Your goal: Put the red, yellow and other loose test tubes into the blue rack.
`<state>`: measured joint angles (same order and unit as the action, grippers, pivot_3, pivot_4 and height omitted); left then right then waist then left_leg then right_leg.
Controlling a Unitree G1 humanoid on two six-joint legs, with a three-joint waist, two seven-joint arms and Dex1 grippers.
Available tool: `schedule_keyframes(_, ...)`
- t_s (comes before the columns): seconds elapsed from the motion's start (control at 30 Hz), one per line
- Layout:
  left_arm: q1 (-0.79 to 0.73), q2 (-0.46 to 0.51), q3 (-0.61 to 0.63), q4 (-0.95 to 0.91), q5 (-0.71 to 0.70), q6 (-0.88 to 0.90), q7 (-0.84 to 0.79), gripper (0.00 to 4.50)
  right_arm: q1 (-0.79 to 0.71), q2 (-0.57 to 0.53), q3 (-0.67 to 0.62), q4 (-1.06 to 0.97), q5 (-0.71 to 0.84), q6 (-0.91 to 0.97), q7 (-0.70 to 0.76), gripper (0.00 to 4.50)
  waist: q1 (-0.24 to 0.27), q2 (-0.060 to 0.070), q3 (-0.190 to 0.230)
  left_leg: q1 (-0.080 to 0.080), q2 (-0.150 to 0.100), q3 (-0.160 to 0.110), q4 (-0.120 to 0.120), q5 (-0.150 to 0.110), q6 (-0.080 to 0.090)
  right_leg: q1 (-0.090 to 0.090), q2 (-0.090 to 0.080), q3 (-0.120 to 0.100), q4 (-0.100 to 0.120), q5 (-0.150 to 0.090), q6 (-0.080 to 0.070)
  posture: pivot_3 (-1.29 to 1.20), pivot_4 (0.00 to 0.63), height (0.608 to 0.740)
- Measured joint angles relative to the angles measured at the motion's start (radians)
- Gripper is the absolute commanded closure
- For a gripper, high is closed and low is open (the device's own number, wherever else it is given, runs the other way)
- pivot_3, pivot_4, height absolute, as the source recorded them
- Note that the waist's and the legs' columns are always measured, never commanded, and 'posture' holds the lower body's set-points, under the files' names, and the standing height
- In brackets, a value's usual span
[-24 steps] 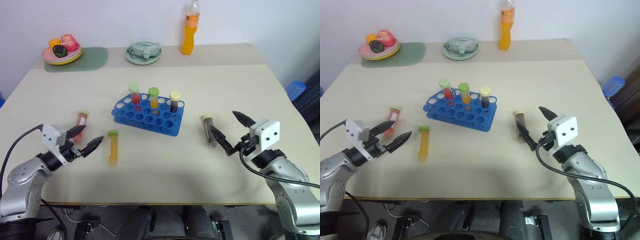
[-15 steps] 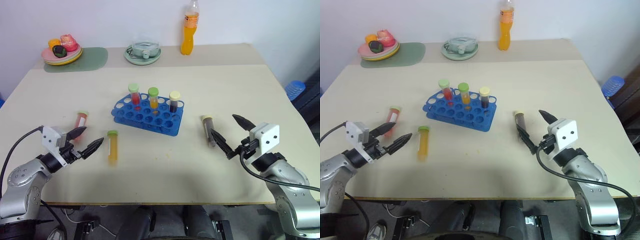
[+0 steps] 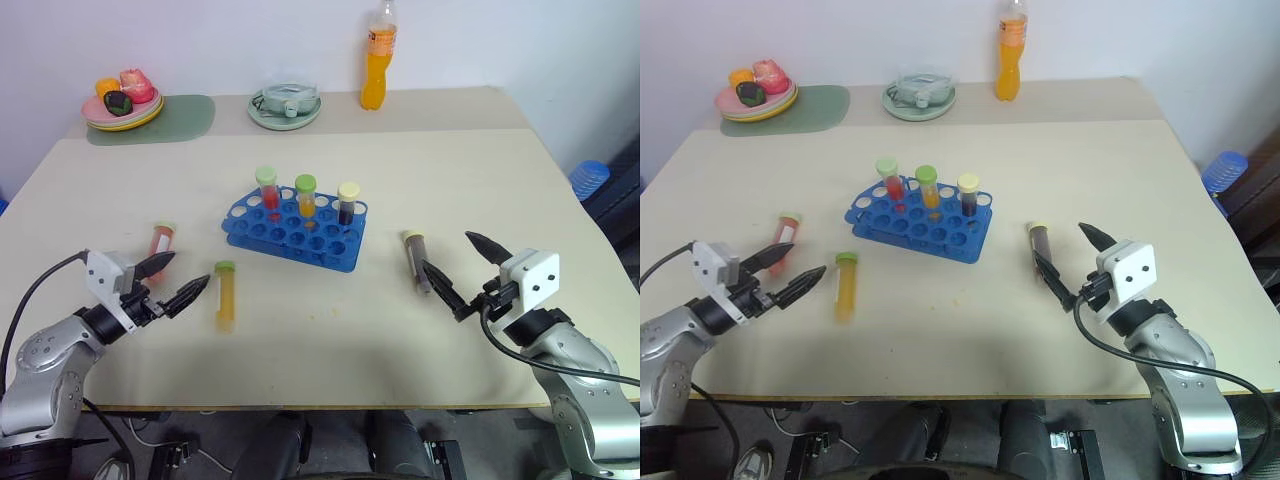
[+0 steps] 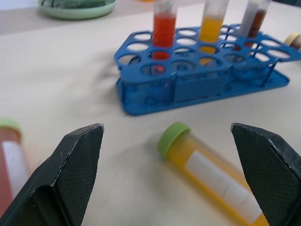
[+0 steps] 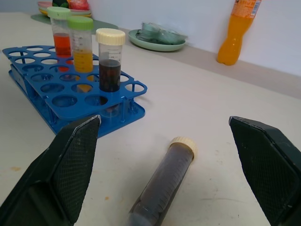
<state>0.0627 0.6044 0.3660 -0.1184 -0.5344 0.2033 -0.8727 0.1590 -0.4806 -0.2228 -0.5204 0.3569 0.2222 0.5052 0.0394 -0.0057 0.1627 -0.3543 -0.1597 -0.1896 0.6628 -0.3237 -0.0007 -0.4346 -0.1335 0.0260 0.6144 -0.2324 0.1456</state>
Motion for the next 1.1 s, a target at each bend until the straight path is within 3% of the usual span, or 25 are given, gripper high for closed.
schedule_keyframes(0.2, -0.022, -0.009, -0.067, -0.086, -0.015, 0.010, -0.023, 0.05, -0.022, -0.013, -0.002, 0.003, 0.003, 0.044, -0.005, 0.00, 0.001, 0.000, 0.000, 0.000, 0.000, 0.000, 0.000, 0.000, 0.000, 0.000, 0.000, 0.000, 0.000, 0.000, 0.000, 0.00, 0.150, 0.740)
schedule_keyframes(0.3, -0.040, 0.004, -0.121, -0.118, -0.019, 0.009, -0.074, 0.05, -0.056, -0.032, 0.002, -0.022, 0.023, 0.177, -0.041, 0.00, 0.000, 0.000, 0.000, 0.000, 0.000, 0.000, 0.000, 0.000, 0.000, 0.000, 0.000, 0.000, 0.000, 0.000, 0.000, 0.00, 0.150, 0.740)
schedule_keyframes(0.43, -0.067, 0.014, -0.192, -0.100, -0.005, -0.001, -0.141, 0.05, -0.139, -0.070, 0.035, -0.050, 0.057, 0.414, -0.097, 0.00, -0.001, 0.001, 0.000, 0.000, 0.000, 0.000, 0.000, 0.000, 0.000, -0.001, 0.000, 0.000, 0.000, 0.000, -0.001, 0.00, 0.150, 0.740)
schedule_keyframes(0.53, -0.124, 0.011, -0.230, -0.041, 0.014, -0.044, -0.194, 0.05, -0.286, -0.134, 0.111, -0.073, 0.064, 0.682, -0.147, 0.00, 0.001, 0.001, 0.000, -0.001, 0.000, 0.000, 0.001, 0.000, -0.001, -0.001, 0.000, 0.000, 0.000, 0.001, -0.002, 0.00, 0.150, 0.740)
schedule_keyframes(0.8, -0.196, 0.001, -0.286, 0.047, 0.051, -0.114, -0.278, 0.05, -0.704, -0.074, 0.071, 0.065, 0.129, 1.307, -0.226, 0.00, -0.002, 0.000, 0.000, -0.004, 0.000, 0.001, 0.001, 0.000, 0.000, -0.003, 0.000, 0.000, -0.001, 0.001, -0.002, 0.00, 0.150, 0.740)
schedule_keyframes(1.1, -0.234, -0.023, -0.335, 0.059, 0.056, -0.144, -0.315, 0.05, -0.844, -0.070, 0.082, 0.292, 0.190, 1.386, -0.279, 0.00, -0.003, 0.000, 0.000, -0.004, 0.001, 0.001, 0.000, 0.000, 0.000, -0.004, -0.001, 0.000, -0.001, 0.002, -0.002, 0.00, 0.150, 0.740)
